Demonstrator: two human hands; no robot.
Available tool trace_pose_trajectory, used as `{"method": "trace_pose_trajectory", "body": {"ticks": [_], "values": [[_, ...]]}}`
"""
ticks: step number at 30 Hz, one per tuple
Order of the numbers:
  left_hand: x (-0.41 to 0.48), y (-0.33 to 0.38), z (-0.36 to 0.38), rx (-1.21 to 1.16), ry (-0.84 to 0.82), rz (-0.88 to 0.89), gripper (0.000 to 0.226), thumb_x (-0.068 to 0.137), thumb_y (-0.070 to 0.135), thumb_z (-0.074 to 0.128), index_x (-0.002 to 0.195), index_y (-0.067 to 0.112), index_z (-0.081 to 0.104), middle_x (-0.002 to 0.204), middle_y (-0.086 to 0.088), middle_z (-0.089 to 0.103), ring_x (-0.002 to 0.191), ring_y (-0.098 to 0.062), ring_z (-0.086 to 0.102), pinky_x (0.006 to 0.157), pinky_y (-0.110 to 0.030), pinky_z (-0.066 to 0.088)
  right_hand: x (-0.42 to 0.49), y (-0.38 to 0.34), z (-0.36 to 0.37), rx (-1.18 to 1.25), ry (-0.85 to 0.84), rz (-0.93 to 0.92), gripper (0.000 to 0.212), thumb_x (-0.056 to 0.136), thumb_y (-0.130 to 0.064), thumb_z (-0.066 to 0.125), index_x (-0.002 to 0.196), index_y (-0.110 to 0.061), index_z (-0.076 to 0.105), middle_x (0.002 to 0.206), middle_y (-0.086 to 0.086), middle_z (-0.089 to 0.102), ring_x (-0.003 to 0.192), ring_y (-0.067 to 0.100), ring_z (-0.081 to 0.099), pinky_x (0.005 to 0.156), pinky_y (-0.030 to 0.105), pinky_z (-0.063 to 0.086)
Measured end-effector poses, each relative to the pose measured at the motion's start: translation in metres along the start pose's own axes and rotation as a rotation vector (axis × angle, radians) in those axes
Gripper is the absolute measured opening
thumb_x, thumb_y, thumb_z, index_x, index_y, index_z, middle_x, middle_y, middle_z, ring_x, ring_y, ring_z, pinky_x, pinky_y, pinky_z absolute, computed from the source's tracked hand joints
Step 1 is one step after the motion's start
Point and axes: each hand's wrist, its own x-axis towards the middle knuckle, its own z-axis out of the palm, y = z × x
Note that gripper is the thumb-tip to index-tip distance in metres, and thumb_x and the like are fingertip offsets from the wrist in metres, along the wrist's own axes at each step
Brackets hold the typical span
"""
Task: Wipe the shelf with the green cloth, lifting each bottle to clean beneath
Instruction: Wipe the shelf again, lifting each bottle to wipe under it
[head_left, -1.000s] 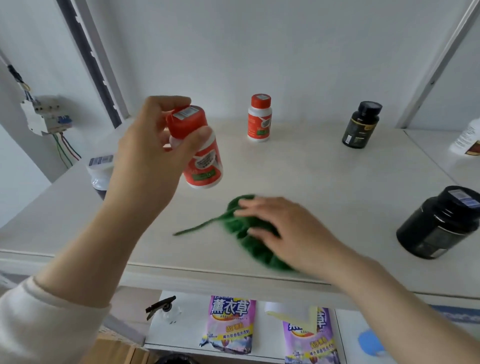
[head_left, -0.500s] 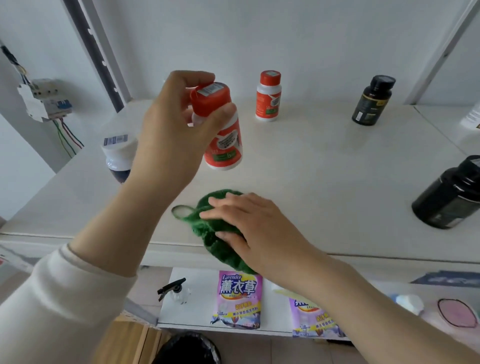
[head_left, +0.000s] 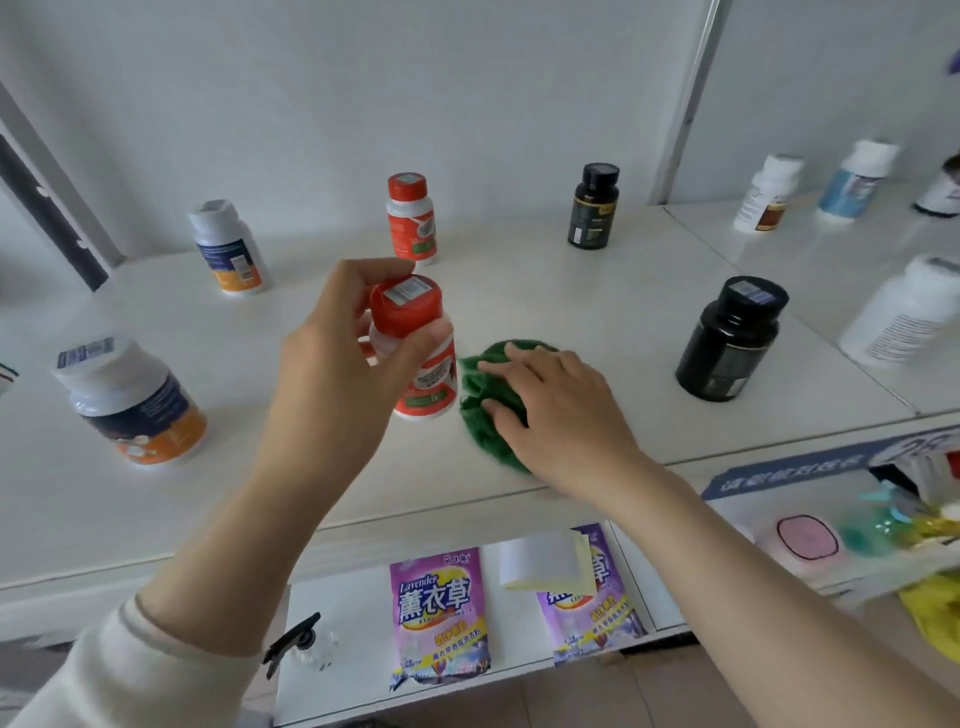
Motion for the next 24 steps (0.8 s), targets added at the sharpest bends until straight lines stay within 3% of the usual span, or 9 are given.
{"method": "trace_pose_trajectory", "body": {"ticks": [3,6,10,13,15,18,20,22,24], "values": [[-0.005,0.003,0.010,0.000,-0.027,-0.010,0.034,0.077,0.026,0.065,0.105,0.035,0.048,0.098,0.024,0.056,0.094,-0.004,0.057,0.071,0.002,0.043,-0.030,0.001,-0.013,0.020,0.062,-0.058,0.036,0.093,-0.036,0.040,0.126,-0.026,0.050,0.134,-0.006,0.050,0.118,0.020,0.044,0.092,0.030,0.028],[-0.010,0.004,0.021,0.012,-0.037,-0.008,0.035,0.078,0.026,0.066,0.105,0.035,0.047,0.097,0.022,0.056,0.091,-0.004,0.056,0.069,0.005,0.040,-0.054,0.005,-0.024,-0.039,0.163,-0.061,0.033,0.090,-0.033,0.042,0.107,-0.014,0.063,0.100,0.002,0.068,0.087,0.027,0.061,0.069,0.034,0.042],[-0.017,0.007,0.039,0.017,-0.070,-0.011,0.034,0.079,0.027,0.065,0.106,0.035,0.046,0.094,0.025,0.053,0.087,0.005,0.055,0.068,0.008,0.037,-0.080,0.018,-0.032,-0.145,0.211,-0.128,0.033,0.088,-0.033,0.043,0.100,-0.014,0.068,0.080,0.002,0.069,0.067,0.026,0.062,0.056,0.032,0.048],[-0.019,0.008,0.051,0.033,-0.026,0.006,0.035,0.079,0.026,0.065,0.107,0.035,0.045,0.094,0.028,0.052,0.084,0.013,0.052,0.066,0.007,0.037,-0.088,0.030,-0.048,0.101,0.229,-0.110,0.033,0.086,-0.035,0.047,0.101,-0.013,0.067,0.078,0.001,0.069,0.067,0.026,0.063,0.058,0.033,0.051],[-0.020,0.009,0.057,0.067,-0.003,-0.013,0.035,0.081,0.027,0.062,0.111,0.033,0.045,0.100,0.019,0.057,0.084,0.008,0.055,0.065,0.003,0.040,-0.091,0.040,-0.062,0.403,0.228,0.011,0.028,0.088,-0.036,0.052,0.103,-0.016,0.063,0.080,-0.001,0.069,0.075,0.021,0.065,0.065,0.034,0.052],[-0.026,0.017,0.068,0.190,0.102,-0.086,0.055,0.080,0.039,0.055,0.130,0.025,0.040,0.131,0.002,0.049,0.112,-0.013,0.052,0.086,-0.013,0.041,-0.098,0.066,-0.077,0.693,0.278,0.099,0.019,0.084,-0.040,0.047,0.094,-0.029,0.059,0.071,-0.016,0.064,0.073,0.000,0.061,0.062,0.011,0.045],[-0.032,0.033,0.082,0.308,0.278,-0.005,0.067,0.080,0.045,0.056,0.138,0.018,0.034,0.147,-0.001,0.033,0.134,-0.019,0.033,0.106,-0.028,0.029,-0.102,0.089,-0.091,0.818,0.334,0.142,0.019,0.077,-0.047,0.042,0.083,-0.034,0.054,0.071,-0.016,0.066,0.069,-0.008,0.059,0.057,0.002,0.039],[-0.037,0.058,0.107,0.328,0.424,0.148,0.060,0.082,0.037,0.056,0.135,0.017,0.037,0.143,0.005,0.034,0.132,-0.020,0.035,0.108,-0.028,0.028,-0.104,0.117,-0.104,0.883,0.389,0.188,0.022,0.081,-0.045,0.042,0.079,-0.029,0.056,0.079,-0.021,0.065,0.069,-0.010,0.058,0.057,0.001,0.039],[-0.036,0.080,0.142,0.307,0.356,0.250,0.049,0.084,0.031,0.056,0.128,0.016,0.043,0.134,0.007,0.044,0.119,-0.016,0.047,0.101,-0.020,0.034,-0.101,0.148,-0.113,0.894,0.419,0.239,0.019,0.087,-0.039,0.045,0.083,-0.025,0.057,0.080,-0.020,0.065,0.069,-0.009,0.059,0.056,0.002,0.040]]}}
